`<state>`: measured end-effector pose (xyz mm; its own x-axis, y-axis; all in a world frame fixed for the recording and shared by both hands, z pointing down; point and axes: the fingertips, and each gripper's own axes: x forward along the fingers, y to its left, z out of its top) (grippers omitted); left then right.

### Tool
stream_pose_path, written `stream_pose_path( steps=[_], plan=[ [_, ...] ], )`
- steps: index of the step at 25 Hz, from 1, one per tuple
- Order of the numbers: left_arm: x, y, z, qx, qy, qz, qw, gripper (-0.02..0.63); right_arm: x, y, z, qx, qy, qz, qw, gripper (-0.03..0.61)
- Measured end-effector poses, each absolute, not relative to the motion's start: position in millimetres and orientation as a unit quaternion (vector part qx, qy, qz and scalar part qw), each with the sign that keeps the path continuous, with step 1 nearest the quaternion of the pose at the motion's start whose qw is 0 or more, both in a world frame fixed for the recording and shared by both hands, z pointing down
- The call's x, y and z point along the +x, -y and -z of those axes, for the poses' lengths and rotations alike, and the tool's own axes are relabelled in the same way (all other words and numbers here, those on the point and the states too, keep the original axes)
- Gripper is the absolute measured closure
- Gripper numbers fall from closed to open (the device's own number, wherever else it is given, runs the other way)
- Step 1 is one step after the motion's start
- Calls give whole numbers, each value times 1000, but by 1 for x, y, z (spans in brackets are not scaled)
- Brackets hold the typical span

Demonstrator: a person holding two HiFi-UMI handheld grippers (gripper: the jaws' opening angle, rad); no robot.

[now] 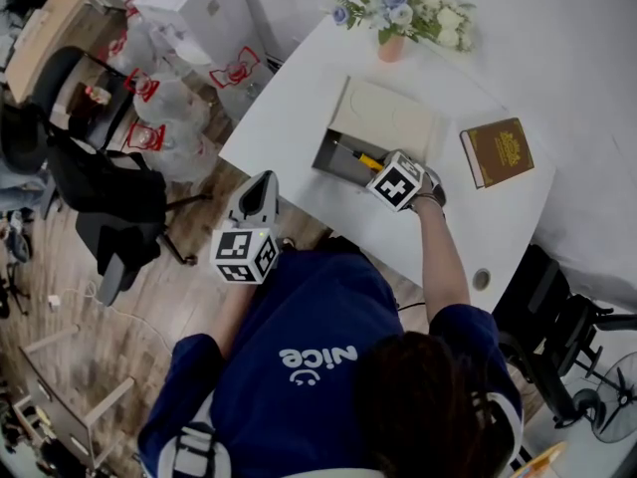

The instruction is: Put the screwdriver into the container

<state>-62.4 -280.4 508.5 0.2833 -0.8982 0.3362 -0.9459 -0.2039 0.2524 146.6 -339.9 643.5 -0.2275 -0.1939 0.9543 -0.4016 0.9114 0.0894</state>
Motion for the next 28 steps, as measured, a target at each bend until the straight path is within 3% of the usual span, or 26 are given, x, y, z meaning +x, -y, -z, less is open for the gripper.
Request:
stream_pose_path(
  steps=[15, 28],
  plan=[
    [-66, 276, -515, 768, 601, -65, 211, 597, 144, 336, -653, 185, 764, -106, 609, 480],
    [-67, 280, -515, 774, 595, -67, 208, 597, 145, 340, -625, 227, 801, -154, 532, 440]
  ],
)
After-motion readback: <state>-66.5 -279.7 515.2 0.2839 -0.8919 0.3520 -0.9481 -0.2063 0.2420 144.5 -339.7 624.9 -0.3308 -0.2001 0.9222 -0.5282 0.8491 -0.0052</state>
